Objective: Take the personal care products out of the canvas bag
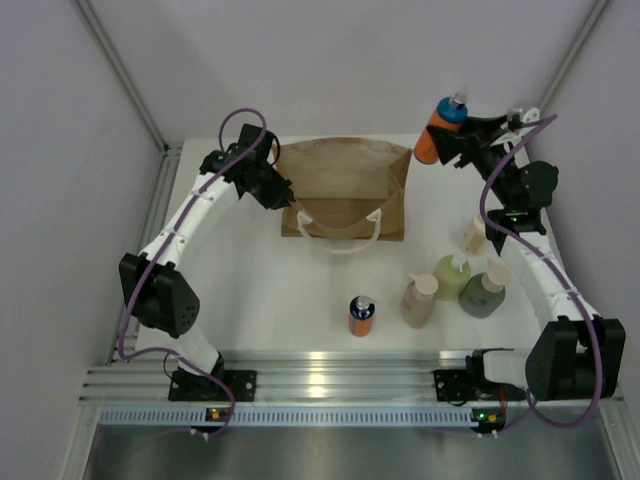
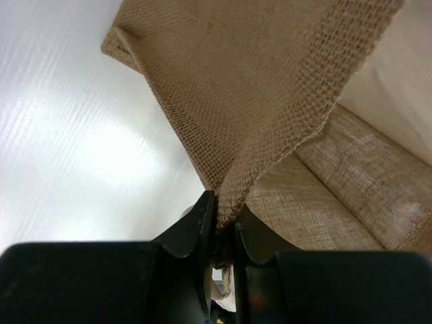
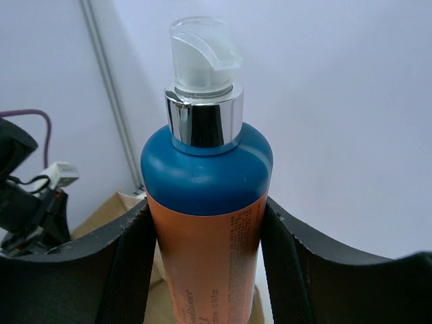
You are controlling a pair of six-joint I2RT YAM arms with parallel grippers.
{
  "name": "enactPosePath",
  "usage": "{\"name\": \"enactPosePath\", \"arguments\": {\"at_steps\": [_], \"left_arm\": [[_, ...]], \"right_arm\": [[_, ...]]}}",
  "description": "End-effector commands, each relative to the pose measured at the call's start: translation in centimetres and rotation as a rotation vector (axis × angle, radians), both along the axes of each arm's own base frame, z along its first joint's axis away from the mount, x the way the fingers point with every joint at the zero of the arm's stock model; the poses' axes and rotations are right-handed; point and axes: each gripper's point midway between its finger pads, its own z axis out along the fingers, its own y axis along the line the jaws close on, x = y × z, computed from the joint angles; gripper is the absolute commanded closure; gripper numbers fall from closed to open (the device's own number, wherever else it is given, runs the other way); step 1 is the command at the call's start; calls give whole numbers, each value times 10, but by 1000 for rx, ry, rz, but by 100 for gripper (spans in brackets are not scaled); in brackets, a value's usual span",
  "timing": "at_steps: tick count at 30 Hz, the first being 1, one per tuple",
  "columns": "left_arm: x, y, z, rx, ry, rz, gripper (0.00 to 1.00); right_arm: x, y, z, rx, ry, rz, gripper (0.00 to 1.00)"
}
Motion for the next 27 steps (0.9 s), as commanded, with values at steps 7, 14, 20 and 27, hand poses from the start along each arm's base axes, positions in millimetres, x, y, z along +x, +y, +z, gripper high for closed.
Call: {"name": "enactPosePath", "arguments": {"at_steps": [7, 14, 20, 27], "left_arm": [[11, 7, 44, -30, -109, 63, 68], [12, 8, 51, -15, -135, 38, 34], [14, 16, 84, 15, -230, 10, 1], [5, 25, 118, 71, -328, -46, 1]], "right_arm": [[-12, -69, 5, -105, -101, -261, 100], [6, -98, -16, -102, -64, -327, 100], [22, -106, -42, -97, -1, -305, 100], [39, -148, -69, -122, 52, -403, 100]]}}
